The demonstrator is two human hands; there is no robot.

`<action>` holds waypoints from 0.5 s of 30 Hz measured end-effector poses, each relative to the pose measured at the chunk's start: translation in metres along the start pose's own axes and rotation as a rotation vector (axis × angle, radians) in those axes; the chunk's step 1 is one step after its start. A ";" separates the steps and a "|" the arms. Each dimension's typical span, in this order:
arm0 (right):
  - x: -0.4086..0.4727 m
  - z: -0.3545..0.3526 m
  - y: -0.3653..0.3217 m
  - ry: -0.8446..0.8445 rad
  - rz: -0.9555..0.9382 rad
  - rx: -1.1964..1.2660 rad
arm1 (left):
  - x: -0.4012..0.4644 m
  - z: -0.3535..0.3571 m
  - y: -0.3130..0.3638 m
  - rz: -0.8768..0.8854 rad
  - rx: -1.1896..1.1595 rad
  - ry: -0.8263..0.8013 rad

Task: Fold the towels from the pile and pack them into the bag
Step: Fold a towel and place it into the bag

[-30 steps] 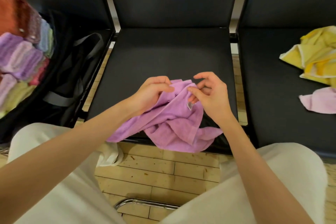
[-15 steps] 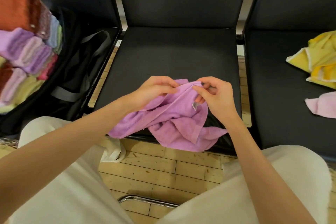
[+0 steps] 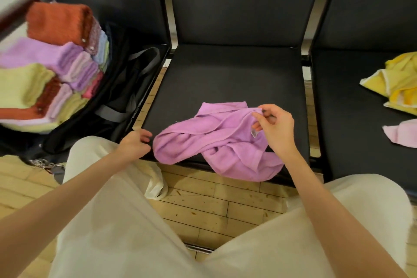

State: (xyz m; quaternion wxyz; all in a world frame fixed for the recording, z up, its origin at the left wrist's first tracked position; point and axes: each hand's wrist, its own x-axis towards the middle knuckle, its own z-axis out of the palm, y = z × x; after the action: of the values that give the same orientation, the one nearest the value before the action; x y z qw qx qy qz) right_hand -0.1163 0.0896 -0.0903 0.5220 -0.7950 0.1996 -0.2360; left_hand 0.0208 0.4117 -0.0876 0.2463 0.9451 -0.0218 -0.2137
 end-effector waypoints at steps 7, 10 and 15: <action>-0.018 0.001 -0.012 0.036 -0.013 -0.029 | 0.001 0.007 0.005 0.174 0.058 0.000; -0.024 -0.005 -0.023 0.115 -0.046 -0.035 | -0.001 0.006 0.008 0.156 0.047 0.069; -0.030 -0.027 -0.044 0.346 -0.054 0.049 | -0.009 -0.016 0.020 0.088 -0.246 0.328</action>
State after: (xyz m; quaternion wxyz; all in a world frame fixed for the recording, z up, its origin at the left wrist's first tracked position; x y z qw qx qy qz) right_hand -0.1530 0.1033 -0.0458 0.4927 -0.7346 0.2593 -0.3878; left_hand 0.0207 0.4027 -0.0625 0.3693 0.9281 0.0034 -0.0473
